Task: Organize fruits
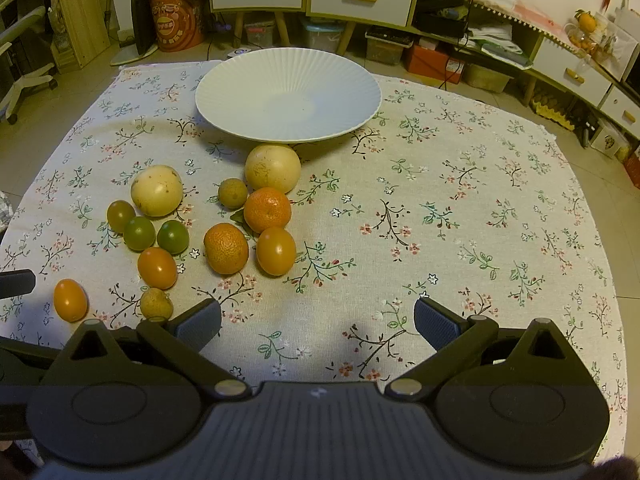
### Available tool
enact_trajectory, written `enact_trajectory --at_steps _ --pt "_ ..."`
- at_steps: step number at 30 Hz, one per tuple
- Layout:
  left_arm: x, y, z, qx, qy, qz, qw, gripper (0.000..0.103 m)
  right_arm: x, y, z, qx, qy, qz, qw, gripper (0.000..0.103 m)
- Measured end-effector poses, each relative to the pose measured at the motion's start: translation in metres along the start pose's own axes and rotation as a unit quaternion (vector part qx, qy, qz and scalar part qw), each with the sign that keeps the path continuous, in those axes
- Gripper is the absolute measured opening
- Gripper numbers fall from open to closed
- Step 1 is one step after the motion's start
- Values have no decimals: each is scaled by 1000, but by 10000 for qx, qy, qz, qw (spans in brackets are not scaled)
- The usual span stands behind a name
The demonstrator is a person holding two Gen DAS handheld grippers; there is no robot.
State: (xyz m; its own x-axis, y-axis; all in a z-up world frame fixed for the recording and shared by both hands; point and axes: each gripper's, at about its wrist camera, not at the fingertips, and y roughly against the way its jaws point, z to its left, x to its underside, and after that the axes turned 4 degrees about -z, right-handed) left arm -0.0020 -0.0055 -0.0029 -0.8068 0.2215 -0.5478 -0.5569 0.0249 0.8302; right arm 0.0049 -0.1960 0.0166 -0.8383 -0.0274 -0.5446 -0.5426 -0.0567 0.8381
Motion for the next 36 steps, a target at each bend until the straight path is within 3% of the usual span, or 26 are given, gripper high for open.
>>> enact_trajectory --at_steps 20,27,36 --pt "0 0 1 16 4 18 10000 92 -1 0 0 -5 -9 -7 10000 103" --pt "-9 2 7 134 11 30 9999 92 -15 6 -14 -52 -316 -120 9994 103" --pt "-32 -7 27 295 -78 -33 9995 92 -29 -8 -28 -506 -648 221 9964 103"
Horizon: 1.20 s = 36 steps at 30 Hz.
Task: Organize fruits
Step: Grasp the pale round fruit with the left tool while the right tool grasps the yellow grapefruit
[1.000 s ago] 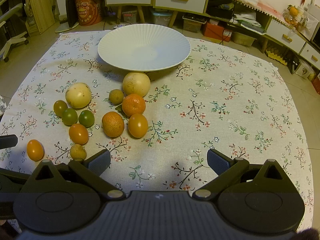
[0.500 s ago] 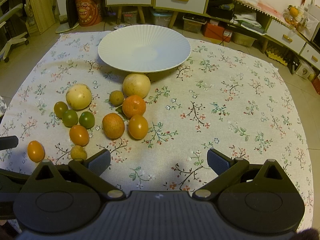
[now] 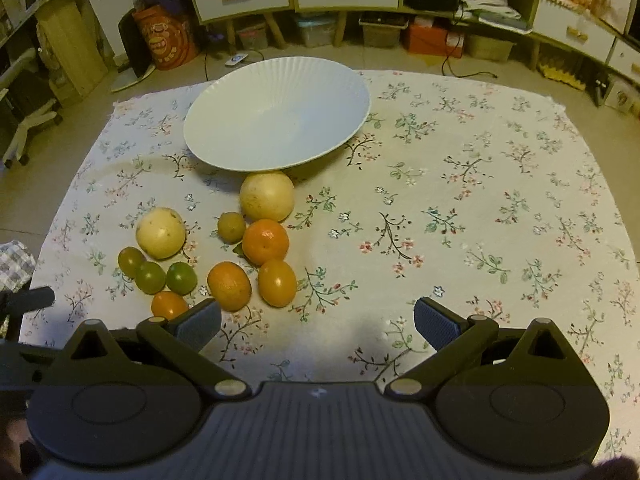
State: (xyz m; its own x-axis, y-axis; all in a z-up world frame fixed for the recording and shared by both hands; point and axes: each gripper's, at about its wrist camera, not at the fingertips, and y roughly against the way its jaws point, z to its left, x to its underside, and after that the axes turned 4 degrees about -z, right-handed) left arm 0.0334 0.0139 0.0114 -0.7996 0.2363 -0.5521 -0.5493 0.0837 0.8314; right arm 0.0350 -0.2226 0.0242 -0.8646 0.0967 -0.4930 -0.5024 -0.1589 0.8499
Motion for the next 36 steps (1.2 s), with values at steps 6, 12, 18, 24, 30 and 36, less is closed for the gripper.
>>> enact_trajectory --at_steps 6,12,18,24,30,36 --pt "-18 -11 15 111 22 -4 9999 92 -15 -6 6 -260 7 38 9997 103" --pt "-32 -24 16 405 -5 -94 9991 89 -30 -22 11 -509 -37 132 9986 99" --pt "-34 -36 23 1019 233 -365 9939 72 -29 -41 4 -769 -320 -82 9965 90" --pt "-38 -43 23 1260 77 -646 9899 64 -32 -50 1 -1087 -355 -394 9927 86" --pt "-36 -60 22 1181 -70 -505 9917 54 -29 -68 -5 -1160 -403 -550 9909 84" --pt "-37 -67 28 1195 97 -421 9919 49 -32 -75 -3 -1136 -343 -733 9902 78"
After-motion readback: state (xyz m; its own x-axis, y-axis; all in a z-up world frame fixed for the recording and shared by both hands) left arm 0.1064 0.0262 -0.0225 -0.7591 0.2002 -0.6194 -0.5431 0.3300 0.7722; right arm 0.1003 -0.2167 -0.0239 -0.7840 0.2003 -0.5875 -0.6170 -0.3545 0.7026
